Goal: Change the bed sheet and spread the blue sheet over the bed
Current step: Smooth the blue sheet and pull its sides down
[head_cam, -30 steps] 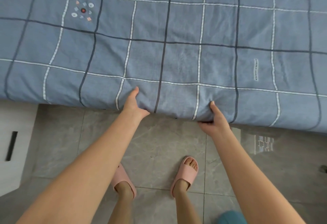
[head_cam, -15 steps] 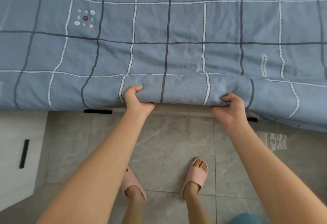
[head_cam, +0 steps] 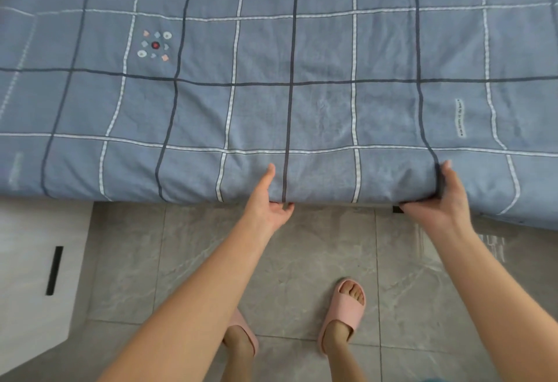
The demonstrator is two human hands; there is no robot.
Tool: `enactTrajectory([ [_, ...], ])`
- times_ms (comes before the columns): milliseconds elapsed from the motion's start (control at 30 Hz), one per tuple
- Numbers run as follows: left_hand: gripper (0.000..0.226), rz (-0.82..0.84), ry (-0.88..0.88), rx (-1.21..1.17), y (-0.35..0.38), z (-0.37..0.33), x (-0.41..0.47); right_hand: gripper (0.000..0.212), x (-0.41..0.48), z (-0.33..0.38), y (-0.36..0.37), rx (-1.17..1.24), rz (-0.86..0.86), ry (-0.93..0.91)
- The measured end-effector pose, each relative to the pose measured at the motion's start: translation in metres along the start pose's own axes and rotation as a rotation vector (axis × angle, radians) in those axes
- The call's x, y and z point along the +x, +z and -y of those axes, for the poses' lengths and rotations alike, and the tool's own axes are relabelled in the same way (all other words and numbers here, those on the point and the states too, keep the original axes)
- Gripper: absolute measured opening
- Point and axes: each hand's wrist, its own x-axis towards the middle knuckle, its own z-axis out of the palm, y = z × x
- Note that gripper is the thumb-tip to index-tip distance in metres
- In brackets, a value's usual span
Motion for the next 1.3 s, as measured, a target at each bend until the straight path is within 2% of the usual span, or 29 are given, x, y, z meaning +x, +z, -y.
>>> enactTrajectory([
  [67, 0.013, -0.010, 0.014, -0.008, 0.003, -0.004, 0.004, 0.044, 0.008, 0.008, 0.000, -0.044, 0.083, 0.010],
  [167, 0.006, 0.004, 0.072, -0.002, 0.001, 0.001, 0.009, 0.067, 0.019, 0.009, -0.014, -0.062, 0.139, 0.008],
  [233, 0.008, -0.023, 0.113, 0.040, -0.005, 0.007, 0.017, 0.053, 0.023, 0.002, -0.024, -0.087, 0.091, -0.017],
  [300, 0.019, -0.082, 0.149, 0.041, -0.006, 0.011, 0.024, 0.034, 0.023, -0.004, -0.024, -0.143, -0.008, -0.063],
  [333, 0.030, -0.131, 0.160, 0.078, -0.004, 0.015, 0.025, 0.037, 0.018, -0.006, -0.020, -0.186, -0.067, -0.091],
  [367, 0.038, -0.180, 0.158, 0.145, -0.002, 0.021, 0.024, 0.049, 0.016, -0.009, -0.017, -0.248, -0.184, -0.128],
  [400, 0.037, -0.200, 0.147, 0.288, -0.002, 0.032, 0.018, 0.062, 0.012, -0.013, -0.017, -0.304, -0.364, -0.167],
  [467, 0.033, -0.093, 0.136, 0.860, -0.009, 0.053, -0.010, 0.073, -0.003, -0.020, -0.014, -0.445, -0.773, -0.313],
  [500, 0.039, 0.003, 0.191, 1.201, -0.018, 0.059, -0.025, 0.070, -0.014, -0.025, -0.010, -0.563, -0.827, -0.503],
  [533, 0.046, 0.080, 0.354, 1.515, -0.028, 0.059, -0.036, 0.067, -0.025, -0.029, -0.007, -0.758, -0.729, -0.751],
  [567, 0.048, 0.110, 0.603, 1.743, -0.034, 0.050, -0.043, 0.064, -0.033, -0.035, -0.004, -1.006, -0.531, -0.990],
  [600, 0.044, 0.090, 0.888, 1.854, -0.037, 0.034, -0.042, 0.060, -0.035, -0.042, -0.005, -1.309, -0.280, -1.158],
  [667, 0.036, 0.010, 1.392, 1.876, -0.031, -0.002, -0.032, 0.053, -0.028, -0.047, -0.004, -1.913, 0.220, -1.399],
  [700, 0.039, -0.073, 1.520, 1.856, -0.023, -0.015, -0.024, 0.052, -0.018, -0.046, -0.007, -2.154, 0.390, -1.483],
  [733, 0.042, -0.171, 1.523, 1.857, -0.016, -0.025, -0.014, 0.052, -0.007, -0.040, -0.009, -2.324, 0.486, -1.488],
  [767, 0.046, -0.243, 1.418, 1.876, -0.011, -0.030, -0.004, 0.053, 0.005, -0.028, -0.015, -2.429, 0.489, -1.396],
  [833, 0.054, -0.359, 1.081, 1.933, -0.005, -0.018, 0.017, 0.060, 0.025, 0.012, -0.047, -2.465, 0.264, -1.180],
  [867, 0.059, -0.414, 0.980, 1.957, -0.003, -0.002, 0.027, 0.063, 0.033, 0.040, -0.075, -2.433, 0.108, -1.095],
  [933, 0.066, -0.473, 0.938, 1.968, -0.004, 0.038, 0.035, 0.065, 0.033, 0.083, -0.127, -2.376, -0.119, -0.968],
  [1000, 0.076, -0.401, 0.938, 1.927, -0.001, 0.094, 0.031, 0.065, 0.019, 0.117, -0.183, -2.331, -0.251, -0.792],
  [1067, 0.089, -0.252, 0.910, 1.904, 0.006, 0.148, 0.019, 0.061, -0.004, 0.141, -0.232, -2.267, -0.392, -0.625],
  [1133, 0.091, -0.194, 0.904, 1.829, 0.012, 0.191, 0.006, 0.064, -0.030, 0.161, -0.268, -2.188, -0.478, -0.499],
  [1233, 0.081, -0.208, 0.895, 1.494, 0.051, 0.257, -0.018, 0.054, -0.076, 0.211, -0.309, -2.165, -0.473, -0.518],
  [1300, 0.075, -0.198, 0.721, 1.224, 0.071, 0.269, -0.022, 0.044, -0.077, 0.225, -0.302, -2.223, -0.325, -0.504],
])
